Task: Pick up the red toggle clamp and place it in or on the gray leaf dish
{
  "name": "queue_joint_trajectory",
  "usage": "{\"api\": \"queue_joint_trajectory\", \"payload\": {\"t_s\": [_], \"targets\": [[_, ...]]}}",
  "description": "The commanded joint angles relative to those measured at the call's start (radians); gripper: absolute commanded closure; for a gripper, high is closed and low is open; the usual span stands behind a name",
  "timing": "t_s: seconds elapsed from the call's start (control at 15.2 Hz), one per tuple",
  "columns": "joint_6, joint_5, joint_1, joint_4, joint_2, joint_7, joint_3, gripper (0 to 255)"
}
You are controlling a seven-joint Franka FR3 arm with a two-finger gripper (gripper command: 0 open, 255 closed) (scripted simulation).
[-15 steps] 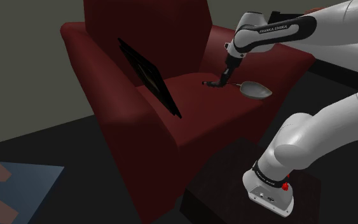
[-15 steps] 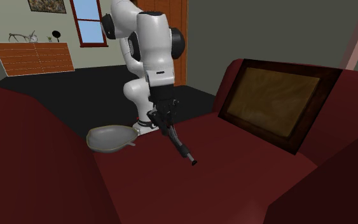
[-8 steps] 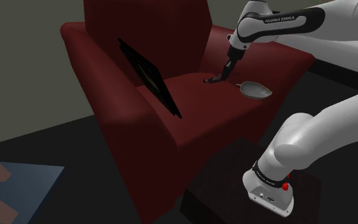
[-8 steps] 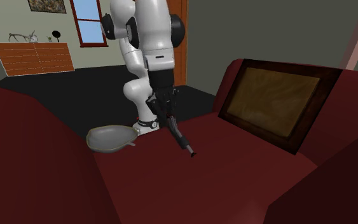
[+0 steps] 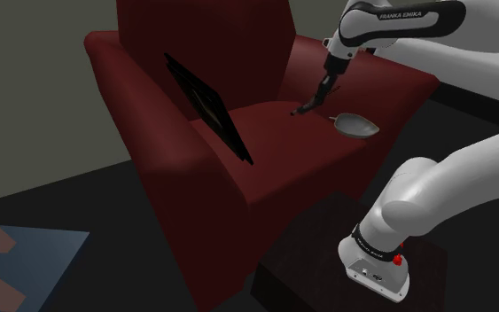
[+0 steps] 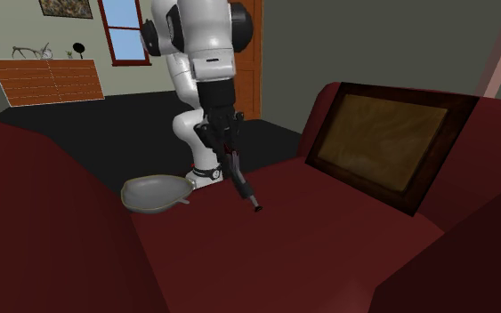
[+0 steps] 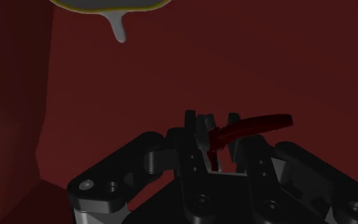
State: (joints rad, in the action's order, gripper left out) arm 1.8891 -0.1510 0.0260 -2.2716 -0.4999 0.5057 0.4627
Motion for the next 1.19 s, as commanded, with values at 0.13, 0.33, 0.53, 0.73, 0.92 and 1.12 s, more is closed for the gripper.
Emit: {"api": "queue_joint_trajectory", "payload": {"t_s": [0.13, 0.33, 0.53, 0.73, 0.92, 1.12], "targets": [[-0.028, -0.039, 0.042, -0.016, -0.051, 0.071, 0.05, 255], [-0.047, -0.069, 0.073, -0.016, -0.078, 0.135, 0.097, 255], [-0.065, -0.097, 0.101, -0.006, -0.094, 0.202, 0.148, 255], [-0.082, -0.123, 0.125, 0.014, -0.101, 0.272, 0.203, 255], [-0.096, -0.145, 0.142, 0.044, -0.098, 0.344, 0.262, 255], [-0.077, -0.16, 0.15, 0.039, -0.092, 0.385, 0.305, 255]]}}
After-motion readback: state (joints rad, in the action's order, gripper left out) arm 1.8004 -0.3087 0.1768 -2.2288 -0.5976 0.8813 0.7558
